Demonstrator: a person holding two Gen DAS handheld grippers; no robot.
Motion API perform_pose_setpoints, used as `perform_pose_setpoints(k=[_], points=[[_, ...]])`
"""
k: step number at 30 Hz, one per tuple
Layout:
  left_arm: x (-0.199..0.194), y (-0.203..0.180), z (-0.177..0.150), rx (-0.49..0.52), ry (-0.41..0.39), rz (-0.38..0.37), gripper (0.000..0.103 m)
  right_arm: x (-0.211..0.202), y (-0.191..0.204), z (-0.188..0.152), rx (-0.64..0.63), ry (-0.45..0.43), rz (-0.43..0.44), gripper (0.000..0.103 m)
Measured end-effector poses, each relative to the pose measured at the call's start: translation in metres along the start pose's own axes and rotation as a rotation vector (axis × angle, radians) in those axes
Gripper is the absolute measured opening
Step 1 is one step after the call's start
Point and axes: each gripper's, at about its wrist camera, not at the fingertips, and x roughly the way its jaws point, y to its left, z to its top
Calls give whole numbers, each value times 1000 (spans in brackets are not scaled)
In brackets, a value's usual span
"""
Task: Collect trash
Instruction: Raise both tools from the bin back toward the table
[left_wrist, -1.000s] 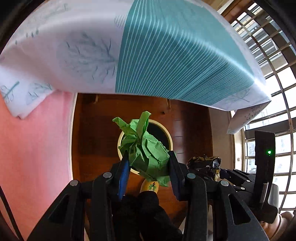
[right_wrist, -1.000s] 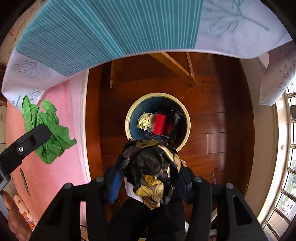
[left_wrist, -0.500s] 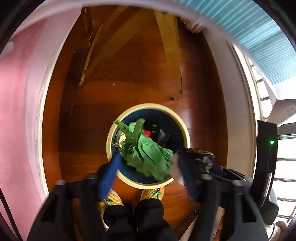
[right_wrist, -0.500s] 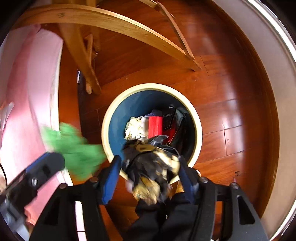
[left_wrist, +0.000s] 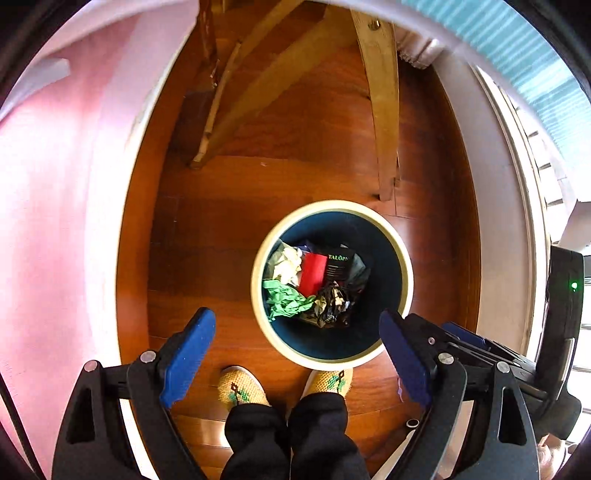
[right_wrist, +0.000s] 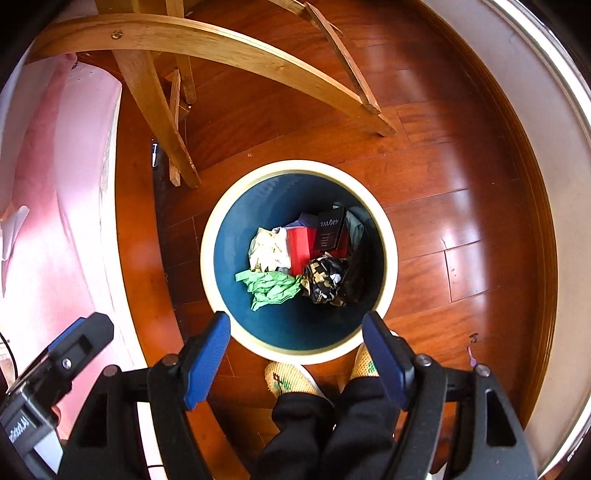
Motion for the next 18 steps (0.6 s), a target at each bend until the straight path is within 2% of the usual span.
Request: perform_pose_setpoints(k=[6, 11, 18], points=[[-37, 2, 2, -3, -48, 25, 89, -31, 10, -5, 7, -22, 11, 74], [-77, -1, 9, -8, -79, 29, 89, -75, 25, -8, 8, -53, 30, 74], [-179, -13, 16, 29, -190, -3, 89, -162, 53, -19, 0, -112, 58, 74]])
